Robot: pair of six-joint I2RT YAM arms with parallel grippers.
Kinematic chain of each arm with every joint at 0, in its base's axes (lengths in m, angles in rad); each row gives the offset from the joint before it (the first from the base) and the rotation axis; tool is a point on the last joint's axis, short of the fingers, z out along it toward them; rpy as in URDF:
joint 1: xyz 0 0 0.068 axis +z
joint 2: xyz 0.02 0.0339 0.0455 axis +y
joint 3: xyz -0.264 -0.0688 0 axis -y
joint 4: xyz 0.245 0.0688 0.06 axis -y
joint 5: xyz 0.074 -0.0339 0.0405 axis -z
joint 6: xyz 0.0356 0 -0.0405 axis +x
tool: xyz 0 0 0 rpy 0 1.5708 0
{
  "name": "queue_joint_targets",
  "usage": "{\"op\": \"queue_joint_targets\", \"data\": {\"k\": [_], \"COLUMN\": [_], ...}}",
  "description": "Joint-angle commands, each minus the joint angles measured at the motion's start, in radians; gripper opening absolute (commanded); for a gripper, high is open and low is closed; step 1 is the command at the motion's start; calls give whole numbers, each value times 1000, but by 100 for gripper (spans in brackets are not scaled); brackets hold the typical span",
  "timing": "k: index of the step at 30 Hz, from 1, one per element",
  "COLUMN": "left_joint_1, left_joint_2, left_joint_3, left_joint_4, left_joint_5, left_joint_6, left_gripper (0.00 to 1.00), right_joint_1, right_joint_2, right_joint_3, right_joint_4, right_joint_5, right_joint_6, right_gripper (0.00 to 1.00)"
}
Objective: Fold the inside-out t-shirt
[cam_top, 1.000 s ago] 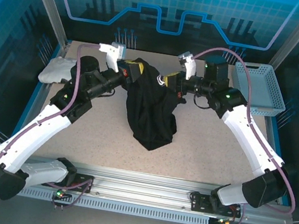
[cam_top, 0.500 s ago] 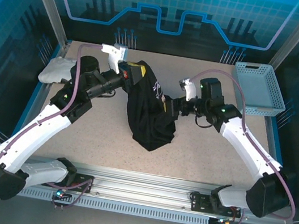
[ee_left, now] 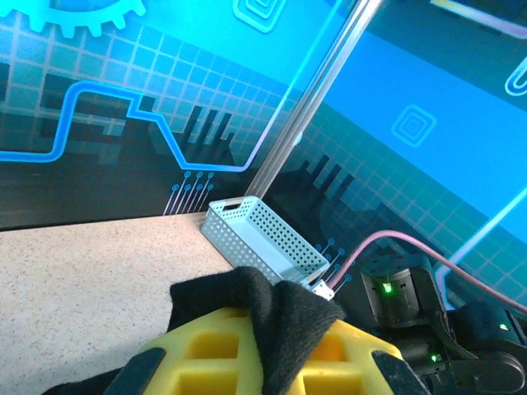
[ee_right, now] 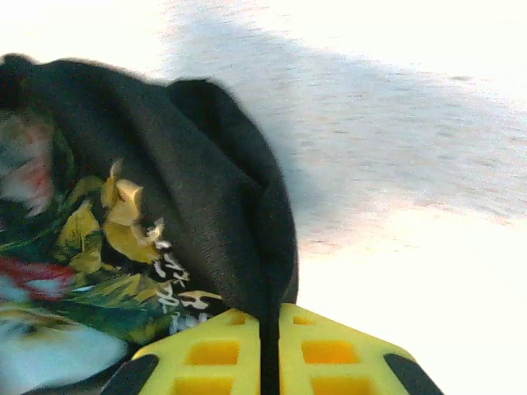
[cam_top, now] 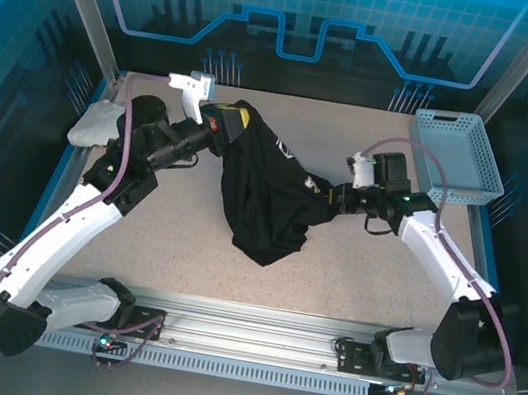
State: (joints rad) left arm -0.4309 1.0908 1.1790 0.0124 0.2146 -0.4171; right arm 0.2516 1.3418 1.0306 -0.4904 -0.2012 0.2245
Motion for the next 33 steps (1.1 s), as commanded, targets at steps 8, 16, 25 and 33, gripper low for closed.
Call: {"op": "queue_joint_targets", "data": {"k": [8,16,25,33], "left_joint_1": [9,8,8,9], "left_joint_2": [9,23,22,9], "left_joint_3": [48,54,45,39], "left_joint_4": [73,67,62,27], "left_joint_5": [99,126,134,29], "left_joint_6": [-50,-63,-68,-34], "left_gripper": [0,0,0,0], "right_joint_1": [113,454,523,492], "right_joint_2": [-263,-351,-66,-17], "right_joint_3": [-55,-181,-48,26], "right_joint_4": [56,380,567,529], "right_joint_5": [188,12,93,68], "right_joint_6": [-111,-226,-124,-114], "right_gripper": [41,55,56,8]}}
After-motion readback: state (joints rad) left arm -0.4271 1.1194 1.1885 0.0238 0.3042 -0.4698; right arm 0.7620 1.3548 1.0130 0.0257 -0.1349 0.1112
